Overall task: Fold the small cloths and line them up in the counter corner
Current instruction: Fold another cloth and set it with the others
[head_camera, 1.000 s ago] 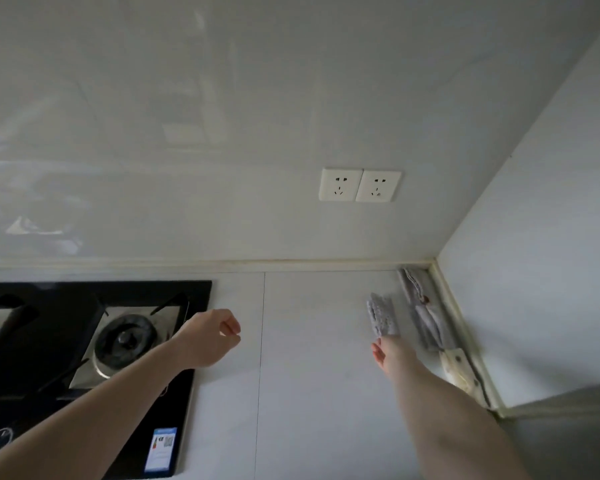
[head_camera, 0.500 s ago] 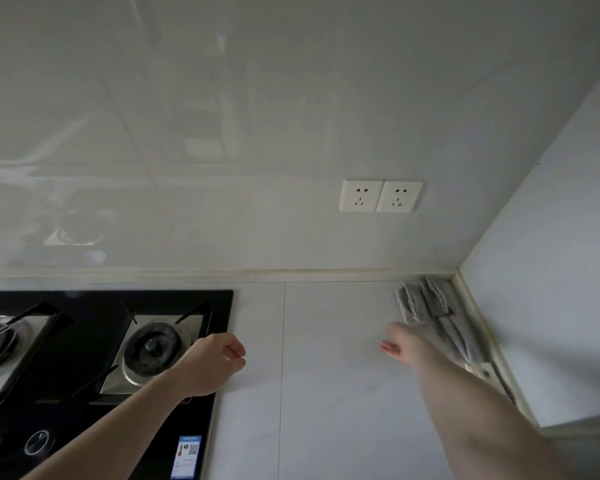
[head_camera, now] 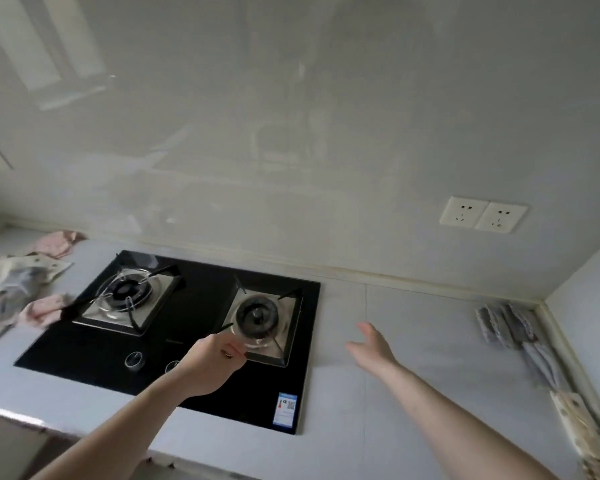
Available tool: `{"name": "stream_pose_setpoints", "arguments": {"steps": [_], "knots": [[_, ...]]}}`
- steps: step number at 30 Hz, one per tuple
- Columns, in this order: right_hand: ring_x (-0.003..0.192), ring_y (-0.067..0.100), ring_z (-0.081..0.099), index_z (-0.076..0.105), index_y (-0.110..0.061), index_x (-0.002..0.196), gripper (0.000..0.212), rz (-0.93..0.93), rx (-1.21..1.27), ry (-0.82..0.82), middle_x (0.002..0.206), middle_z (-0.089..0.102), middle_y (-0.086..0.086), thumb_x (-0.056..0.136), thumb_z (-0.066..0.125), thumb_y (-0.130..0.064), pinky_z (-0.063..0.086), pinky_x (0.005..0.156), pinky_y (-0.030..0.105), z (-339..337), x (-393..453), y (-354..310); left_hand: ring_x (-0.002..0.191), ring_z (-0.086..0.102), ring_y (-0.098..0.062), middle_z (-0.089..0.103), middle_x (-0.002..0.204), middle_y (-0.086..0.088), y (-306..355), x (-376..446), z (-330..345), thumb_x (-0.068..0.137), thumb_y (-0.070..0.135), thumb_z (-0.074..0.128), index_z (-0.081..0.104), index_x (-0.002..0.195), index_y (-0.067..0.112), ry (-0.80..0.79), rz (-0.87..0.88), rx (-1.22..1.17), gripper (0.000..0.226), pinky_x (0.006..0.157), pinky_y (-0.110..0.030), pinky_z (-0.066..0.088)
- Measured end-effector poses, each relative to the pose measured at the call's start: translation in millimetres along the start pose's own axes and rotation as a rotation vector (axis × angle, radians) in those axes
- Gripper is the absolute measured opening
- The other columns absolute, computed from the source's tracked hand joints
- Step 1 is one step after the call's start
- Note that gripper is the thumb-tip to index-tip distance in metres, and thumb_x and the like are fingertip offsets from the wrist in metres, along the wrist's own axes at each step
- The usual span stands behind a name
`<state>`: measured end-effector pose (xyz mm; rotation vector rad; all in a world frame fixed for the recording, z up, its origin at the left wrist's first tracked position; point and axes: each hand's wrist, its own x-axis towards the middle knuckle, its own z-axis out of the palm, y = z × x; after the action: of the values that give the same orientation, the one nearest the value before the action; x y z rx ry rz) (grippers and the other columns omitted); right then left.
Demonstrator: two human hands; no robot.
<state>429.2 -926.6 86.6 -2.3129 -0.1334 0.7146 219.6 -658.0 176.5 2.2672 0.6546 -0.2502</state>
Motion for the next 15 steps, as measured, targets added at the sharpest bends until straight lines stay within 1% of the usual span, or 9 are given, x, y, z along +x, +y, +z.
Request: {"name": "stream_pose_setpoints", "arguments": {"steps": [2, 4, 5, 7, 8, 10, 12, 13, 15], "knots": [[0.140, 0.024, 0.048, 0.045, -0.017, 0.150, 0.066, -0.114, -0.027, -0.008, 0.156, 0.045, 0.006, 0.089, 0.070, -0.020, 0.038, 0.112, 0.030, 27.1, -26.6, -44.6, 0.089, 0.068, -0.001, 0.073, 0.092, 0.014, -29.9, -24.2, -20.1, 0.091, 0.023, 0.069, 0.071, 0.098, 0.033, 0.056, -0.035, -0.027, 0.012, 0.077, -0.019, 0.055], [0.132, 0.024, 0.054, 0.048, -0.024, 0.147, 0.062, -0.208, -0.028, -0.038, 0.154, 0.047, 0.001, 0.089, 0.071, -0.024, 0.042, 0.109, 0.031, 56.7, -55.8, -86.8, 0.084, 0.067, -0.001, 0.072, 0.091, 0.015, -61.6, -48.2, -39.7, 0.091, 0.022, 0.068, 0.072, 0.098, 0.031, 0.115, -0.063, -0.050, 0.012, 0.063, -0.012, 0.050], [0.124, 0.023, 0.060, 0.049, -0.028, 0.144, 0.060, -0.259, -0.023, -0.061, 0.150, 0.049, -0.001, 0.089, 0.071, -0.026, 0.047, 0.102, 0.031, 73.4, -70.4, -105.9, 0.081, 0.067, -0.001, 0.072, 0.091, 0.015, -78.8, -61.0, -50.0, 0.091, 0.023, 0.068, 0.072, 0.098, 0.030, 0.143, -0.076, -0.055, 0.012, 0.059, -0.011, 0.048], [0.110, 0.016, 0.064, 0.050, -0.034, 0.140, 0.055, -0.335, -0.020, -0.126, 0.139, 0.054, -0.006, 0.090, 0.071, -0.028, 0.049, 0.084, 0.020, 106.2, -100.6, -140.5, 0.082, 0.065, -0.002, 0.070, 0.096, 0.015, -112.2, -84.4, -70.0, 0.092, 0.025, 0.067, 0.071, 0.101, 0.030, 0.189, -0.097, -0.059, 0.011, 0.061, -0.013, 0.049], [0.107, 0.013, 0.064, 0.051, -0.037, 0.139, 0.053, -0.359, -0.021, -0.162, 0.135, 0.057, -0.005, 0.090, 0.070, -0.029, 0.049, 0.081, 0.019, 122.9, -114.9, -156.6, 0.083, 0.064, -0.001, 0.069, 0.098, 0.015, -129.0, -96.1, -80.2, 0.093, 0.025, 0.066, 0.070, 0.103, 0.031, 0.209, -0.113, -0.061, 0.012, 0.063, -0.015, 0.050], [0.094, 0.007, 0.066, 0.052, -0.041, 0.136, 0.053, -0.397, -0.040, -0.215, 0.128, 0.064, -0.003, 0.087, 0.070, -0.034, 0.051, 0.084, 0.025, 156.7, -137.4, -184.6, 0.080, 0.062, 0.000, 0.065, 0.096, 0.018, -161.5, -119.5, -98.7, 0.095, 0.025, 0.065, 0.068, 0.106, 0.032, 0.242, -0.151, -0.054, 0.013, 0.061, -0.014, 0.045], [0.078, 0.001, 0.063, 0.051, -0.042, 0.137, 0.054, -0.437, -0.082, -0.270, 0.123, 0.068, -0.004, 0.087, 0.070, -0.035, 0.050, 0.076, 0.023, 188.7, -157.2, -209.6, 0.082, 0.061, 0.001, 0.062, 0.097, 0.020, -191.8, -138.8, -115.5, 0.096, 0.025, 0.064, 0.066, 0.107, 0.033, 0.276, -0.186, -0.068, 0.014, 0.062, -0.015, 0.044], [0.081, -0.001, 0.064, 0.050, -0.042, 0.139, 0.055, -0.464, -0.100, -0.299, 0.126, 0.065, -0.006, 0.088, 0.070, -0.035, 0.048, 0.074, 0.020, 203.3, -166.1, -221.6, 0.084, 0.062, 0.001, 0.062, 0.098, 0.020, -205.7, -146.0, -123.5, 0.096, 0.025, 0.064, 0.066, 0.107, 0.033, 0.296, -0.203, -0.079, 0.014, 0.064, -0.015, 0.045], [0.101, 0.000, 0.064, 0.048, -0.041, 0.142, 0.057, -0.520, -0.134, -0.355, 0.136, 0.057, -0.009, 0.090, 0.070, -0.034, 0.051, 0.078, 0.018, 232.0, -179.4, -244.8, 0.086, 0.062, 0.001, 0.062, 0.102, 0.018, -231.9, -158.0, -140.7, 0.095, 0.023, 0.064, 0.067, 0.108, 0.032, 0.333, -0.231, -0.096, 0.017, 0.067, -0.016, 0.046]]}}
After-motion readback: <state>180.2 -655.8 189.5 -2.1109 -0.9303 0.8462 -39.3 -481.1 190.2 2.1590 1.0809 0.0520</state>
